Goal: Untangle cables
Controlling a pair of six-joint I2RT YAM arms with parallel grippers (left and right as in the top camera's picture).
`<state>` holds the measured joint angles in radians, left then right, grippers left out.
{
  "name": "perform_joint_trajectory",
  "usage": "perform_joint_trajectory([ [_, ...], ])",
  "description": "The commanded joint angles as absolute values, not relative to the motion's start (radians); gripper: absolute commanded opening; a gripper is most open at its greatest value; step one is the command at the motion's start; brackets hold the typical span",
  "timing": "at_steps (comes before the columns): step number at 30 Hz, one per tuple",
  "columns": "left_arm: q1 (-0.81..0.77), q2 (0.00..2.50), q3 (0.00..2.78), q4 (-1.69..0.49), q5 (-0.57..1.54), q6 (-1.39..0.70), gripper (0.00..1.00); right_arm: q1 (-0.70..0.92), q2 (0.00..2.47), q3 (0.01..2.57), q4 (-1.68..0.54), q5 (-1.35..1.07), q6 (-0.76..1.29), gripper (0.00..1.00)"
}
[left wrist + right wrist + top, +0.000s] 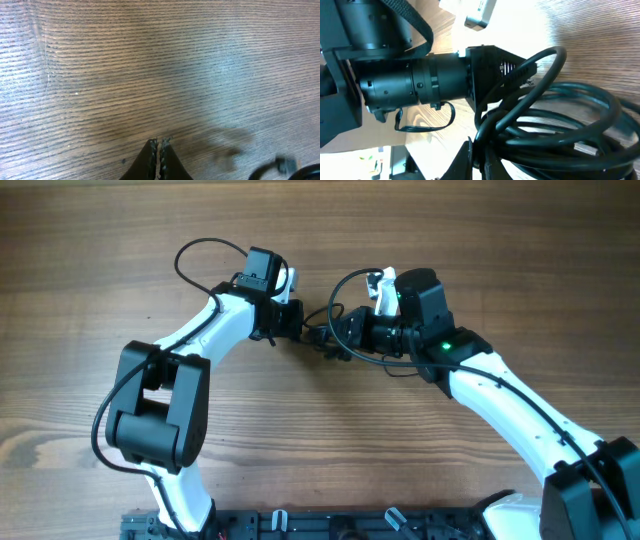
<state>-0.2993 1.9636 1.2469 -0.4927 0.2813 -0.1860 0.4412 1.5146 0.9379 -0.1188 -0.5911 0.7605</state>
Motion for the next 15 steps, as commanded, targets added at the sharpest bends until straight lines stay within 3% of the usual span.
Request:
perform_joint_trajectory([
  [1, -0.294, 1.977, 1.244, -0.494, 0.24, -0.196, 0.05, 0.441, 1.492, 0.941, -0.113, -0.59, 0.733, 0.04],
  [9, -0.218, 1.977, 1.244, -0.528, 0.209, -0.339, 0.09, 0.441, 1.507, 0.941, -0.181, -0.426, 0.712, 0.04],
  [15, -0.142, 1.977, 1.244, -0.531, 0.514, -0.344, 0.21, 0.441, 1.559, 0.941, -0.174, -0.425, 0.657, 0.04],
])
